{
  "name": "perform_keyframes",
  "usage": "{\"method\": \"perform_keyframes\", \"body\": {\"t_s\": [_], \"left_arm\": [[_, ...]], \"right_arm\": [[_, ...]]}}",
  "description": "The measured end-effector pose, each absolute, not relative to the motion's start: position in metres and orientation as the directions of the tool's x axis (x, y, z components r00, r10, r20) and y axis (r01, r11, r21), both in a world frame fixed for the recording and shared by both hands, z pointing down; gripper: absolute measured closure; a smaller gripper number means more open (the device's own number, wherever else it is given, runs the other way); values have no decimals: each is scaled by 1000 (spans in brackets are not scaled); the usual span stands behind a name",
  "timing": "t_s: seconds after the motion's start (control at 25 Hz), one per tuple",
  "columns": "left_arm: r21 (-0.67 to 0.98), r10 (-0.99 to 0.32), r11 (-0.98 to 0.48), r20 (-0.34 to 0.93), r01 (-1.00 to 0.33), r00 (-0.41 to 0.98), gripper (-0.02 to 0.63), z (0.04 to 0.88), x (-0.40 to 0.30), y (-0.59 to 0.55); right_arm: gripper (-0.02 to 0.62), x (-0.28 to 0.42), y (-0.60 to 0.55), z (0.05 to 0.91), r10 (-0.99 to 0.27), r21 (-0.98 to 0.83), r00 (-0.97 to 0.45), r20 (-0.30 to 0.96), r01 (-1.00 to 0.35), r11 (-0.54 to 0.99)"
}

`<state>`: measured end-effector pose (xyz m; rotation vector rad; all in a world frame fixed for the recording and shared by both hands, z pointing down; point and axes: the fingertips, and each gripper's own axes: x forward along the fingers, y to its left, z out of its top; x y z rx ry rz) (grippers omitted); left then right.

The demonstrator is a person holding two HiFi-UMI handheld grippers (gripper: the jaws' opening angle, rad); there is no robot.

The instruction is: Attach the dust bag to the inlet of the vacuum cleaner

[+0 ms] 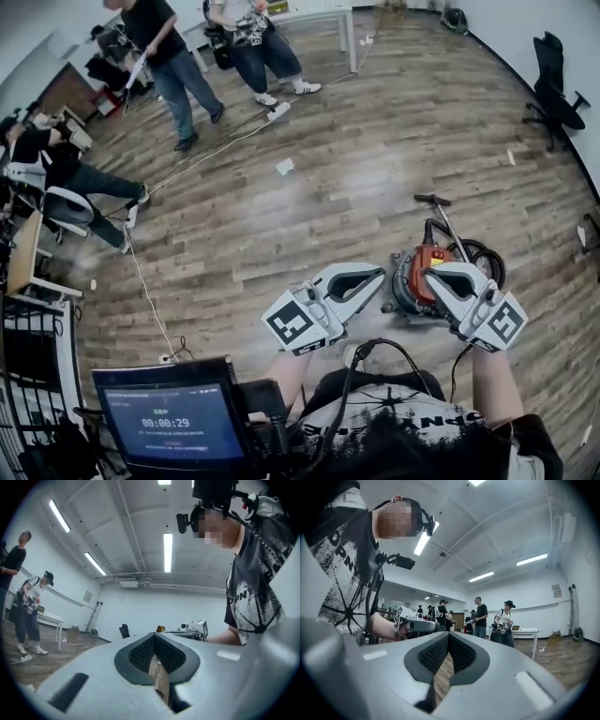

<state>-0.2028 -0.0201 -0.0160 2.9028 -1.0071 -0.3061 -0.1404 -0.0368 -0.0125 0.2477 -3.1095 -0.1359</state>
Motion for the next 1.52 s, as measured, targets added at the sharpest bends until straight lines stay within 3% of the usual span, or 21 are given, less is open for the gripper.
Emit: {"method": "perform_keyframes", "body": {"t_s": [0.4, 0.64, 0.92, 1.52], "left_arm": [[66, -730, -682, -115, -728, 674, 603, -31, -192, -30], [79, -800, -599, -97, -797, 592, 603, -36, -162, -50], [98, -822, -570, -73, -816, 565, 604, -30, -114, -55], [57, -817, -577, -48, -815, 575, 603, -32, -83, -52]], "right_arm": [[589, -135, -49, -35, -88, 111, -996, -30, -91, 990], [589, -100, -72, -32, -65, 137, -998, 26, -61, 989], [589, -62, -81, -27, -63, 119, -997, 41, -58, 991], [589, -37, -81, -18, -84, 121, -995, 52, -77, 990]]}}
